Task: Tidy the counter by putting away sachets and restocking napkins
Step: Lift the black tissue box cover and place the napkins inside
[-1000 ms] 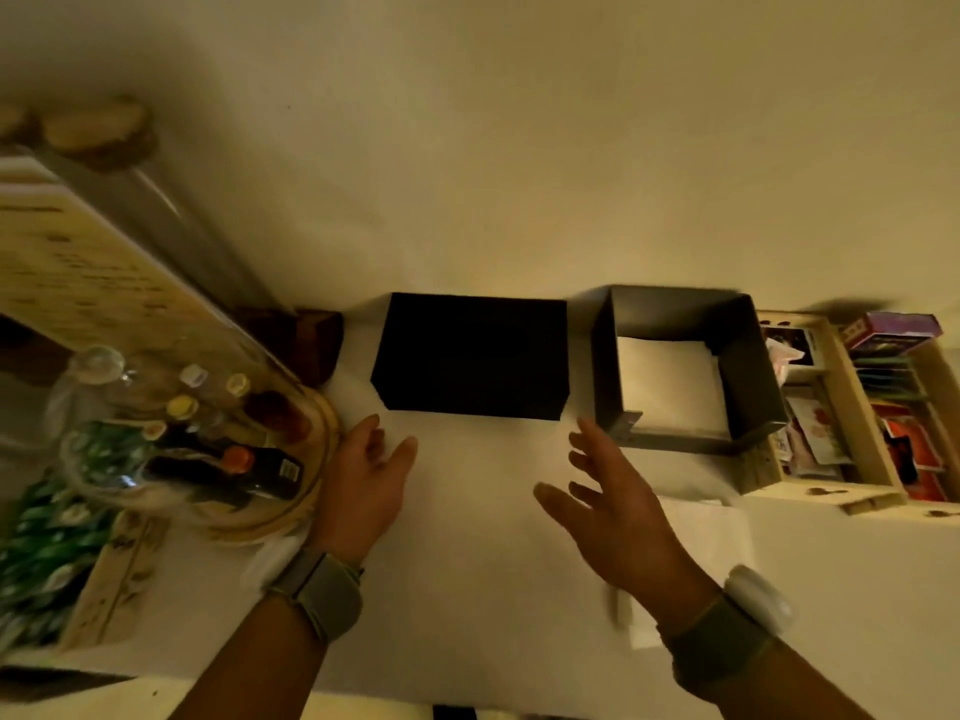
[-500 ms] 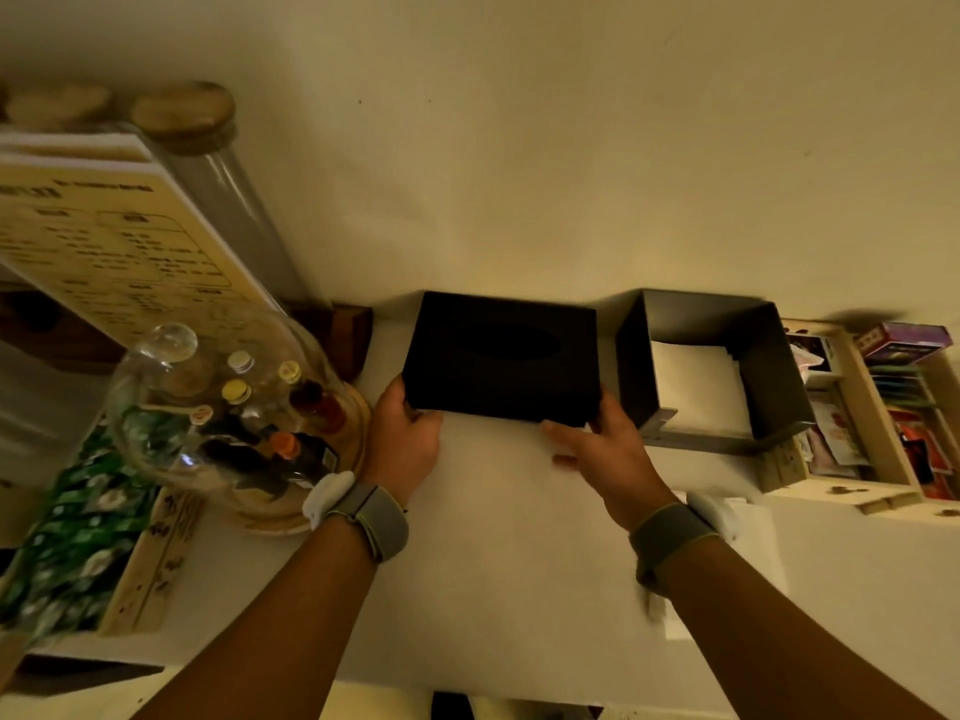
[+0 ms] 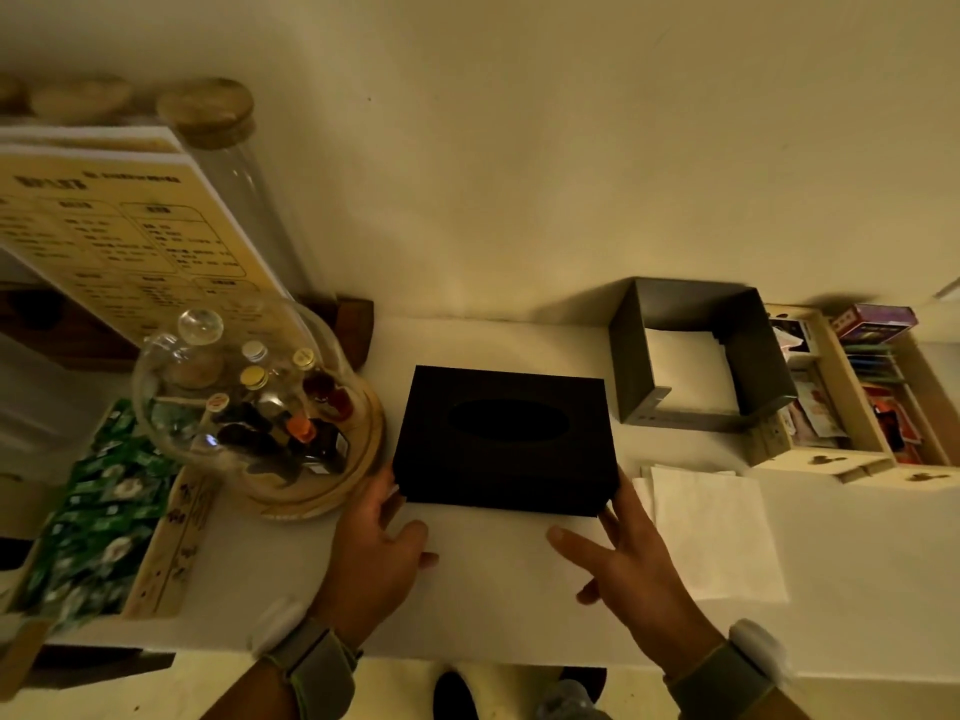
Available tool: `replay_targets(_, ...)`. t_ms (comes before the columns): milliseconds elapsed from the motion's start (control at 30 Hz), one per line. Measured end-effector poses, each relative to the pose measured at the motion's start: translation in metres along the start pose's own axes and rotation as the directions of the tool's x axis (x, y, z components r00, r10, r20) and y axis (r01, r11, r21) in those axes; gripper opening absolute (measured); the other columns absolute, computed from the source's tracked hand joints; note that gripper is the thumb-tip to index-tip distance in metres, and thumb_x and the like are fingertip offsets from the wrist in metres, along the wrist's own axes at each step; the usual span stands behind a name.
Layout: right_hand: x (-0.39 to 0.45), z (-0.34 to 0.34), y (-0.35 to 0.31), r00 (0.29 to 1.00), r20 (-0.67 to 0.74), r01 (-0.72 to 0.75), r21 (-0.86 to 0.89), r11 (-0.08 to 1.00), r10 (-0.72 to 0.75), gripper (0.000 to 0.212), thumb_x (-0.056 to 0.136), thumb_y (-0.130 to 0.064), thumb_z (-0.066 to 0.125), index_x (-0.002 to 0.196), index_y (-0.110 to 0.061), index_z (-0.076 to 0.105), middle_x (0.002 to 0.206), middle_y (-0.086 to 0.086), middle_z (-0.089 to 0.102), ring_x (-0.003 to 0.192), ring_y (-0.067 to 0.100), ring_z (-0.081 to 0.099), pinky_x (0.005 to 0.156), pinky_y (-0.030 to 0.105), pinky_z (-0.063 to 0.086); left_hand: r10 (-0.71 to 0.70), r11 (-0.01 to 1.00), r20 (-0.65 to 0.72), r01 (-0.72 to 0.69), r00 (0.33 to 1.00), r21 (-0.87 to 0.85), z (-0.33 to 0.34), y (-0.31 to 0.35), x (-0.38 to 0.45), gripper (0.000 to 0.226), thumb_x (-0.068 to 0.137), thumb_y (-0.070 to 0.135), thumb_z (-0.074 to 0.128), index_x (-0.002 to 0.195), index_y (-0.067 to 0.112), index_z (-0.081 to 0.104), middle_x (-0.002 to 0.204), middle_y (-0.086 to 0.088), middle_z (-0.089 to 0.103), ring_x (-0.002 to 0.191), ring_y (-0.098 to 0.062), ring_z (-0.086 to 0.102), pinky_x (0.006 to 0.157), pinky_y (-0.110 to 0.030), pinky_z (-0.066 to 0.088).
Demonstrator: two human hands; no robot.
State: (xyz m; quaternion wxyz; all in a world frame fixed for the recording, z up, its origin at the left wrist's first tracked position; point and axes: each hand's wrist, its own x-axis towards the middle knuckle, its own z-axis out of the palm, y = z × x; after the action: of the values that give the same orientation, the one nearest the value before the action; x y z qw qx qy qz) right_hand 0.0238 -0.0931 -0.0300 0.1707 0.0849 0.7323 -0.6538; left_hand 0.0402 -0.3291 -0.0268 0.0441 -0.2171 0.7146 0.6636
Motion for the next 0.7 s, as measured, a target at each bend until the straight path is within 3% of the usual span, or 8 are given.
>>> replay_targets(100,-0.002,-0.002,-0.002,1.0,0.006,-0.018,-0.03,0.999,0.018,0.082,0.078,-0.028,0.074,0.132,-0.06,0.021,0.126,-0.033,0.037,0.104,0.012,0.054,0.059,0.033,0.058,0.047,0.994,0.028,-0.049,0.999,0.099,-0.004,0.0,-0.001,0.067,0.084,-0.011,0.053,0.128,0.038,0.042,0.122,0.019,0.05,0.117,-0.009,0.048,0.076,-0.031,0.056)
replay_targets(167,-0.002,-0.004,-0.007,0.999,-0.029,-0.017,-0.041,0.999,0.016,0.082,0.078,-0.029,0.073,0.138,-0.053,0.022,0.137,-0.02,0.038,0.116,0.02,0.051,0.07,0.038,0.058,0.105,0.979,0.043,-0.111,0.994,0.172,-0.006,0.003,-0.003,0.064,0.083,-0.009,0.056,0.127,0.037,0.046,0.126,0.01,0.054,0.113,-0.002,0.051,0.082,-0.017,0.045)
replay_targets(300,0.004,-0.004,-0.026,0.991,-0.088,0.093,-0.053,0.994,-0.098,0.08,0.075,-0.034,0.071,0.14,-0.047,0.027,0.139,-0.018,0.043,0.128,0.016,0.043,0.099,0.052,0.045,0.131,0.987,0.071,-0.136,0.989,0.085,-0.002,0.023,0.006,0.057,0.088,0.007,0.06,0.134,0.038,0.047,0.131,0.018,0.05,0.113,0.005,0.049,0.084,-0.012,0.04)
replay_targets(400,0.021,-0.01,-0.042,0.987,-0.071,0.144,-0.03,0.989,-0.146,0.076,0.081,-0.014,0.07,0.137,-0.048,0.032,0.134,-0.021,0.048,0.125,0.006,0.044,0.1,0.04,0.043,0.142,0.989,0.069,-0.144,0.987,0.024,0.006,0.043,0.021,0.052,0.09,0.014,0.058,0.128,0.048,0.046,0.121,0.027,0.053,0.102,0.016,0.053,0.073,-0.004,0.044)
replay_targets(467,0.035,-0.014,-0.054,0.989,-0.033,0.144,-0.009,0.99,-0.144,0.077,0.082,-0.007,0.067,0.128,-0.06,0.036,0.125,-0.03,0.05,0.115,-0.004,0.048,0.081,0.021,0.051,0.13,0.991,0.016,-0.13,0.991,-0.027,0.011,0.055,0.033,0.054,0.09,0.017,0.057,0.136,0.041,0.042,0.114,0.03,0.051,0.091,0.022,0.055,0.062,0.0,0.044)
replay_targets(533,0.05,-0.018,-0.061,0.991,-0.025,0.132,-0.014,0.991,-0.132,0.08,0.081,-0.001,0.064,0.127,-0.059,0.035,0.127,-0.025,0.049,0.113,-0.002,0.048,0.063,0.011,0.05,0.114,0.993,-0.007,-0.114,0.993,-0.038,0.016,0.065,0.046,0.058,0.087,0.025,0.059,0.14,0.038,0.039,0.127,0.022,0.053,0.101,0.013,0.057,0.078,-0.012,0.051)
replay_targets(600,0.063,-0.019,-0.064,0.99,-0.047,0.129,-0.034,0.991,-0.13,0.08,0.081,0.003,0.062,0.138,-0.045,0.032,0.136,-0.011,0.047,0.117,0.009,0.049,0.059,0.011,0.05,0.113,0.992,0.016,-0.112,0.993,-0.051,0.02,0.072,0.056,0.063,0.079,0.031,0.058,0.139,0.037,0.041,0.137,0.009,0.053,0.119,-0.01,0.055,0.1,-0.039,0.047)
replay_targets(700,0.076,-0.019,-0.066,0.992,-0.045,0.114,-0.034,0.993,-0.116,0.082,0.082,0.005,0.061,0.144,-0.035,0.027,0.141,-0.005,0.044,0.111,0.01,0.052,0.062,0.013,0.051,0.135,0.989,0.028,-0.132,0.991,-0.066,0.023,0.077,0.065,0.058,0.079,0.024,0.057,0.135,0.035,0.047,0.131,0.004,0.059,0.117,-0.017,0.058,0.101,-0.047,0.046)
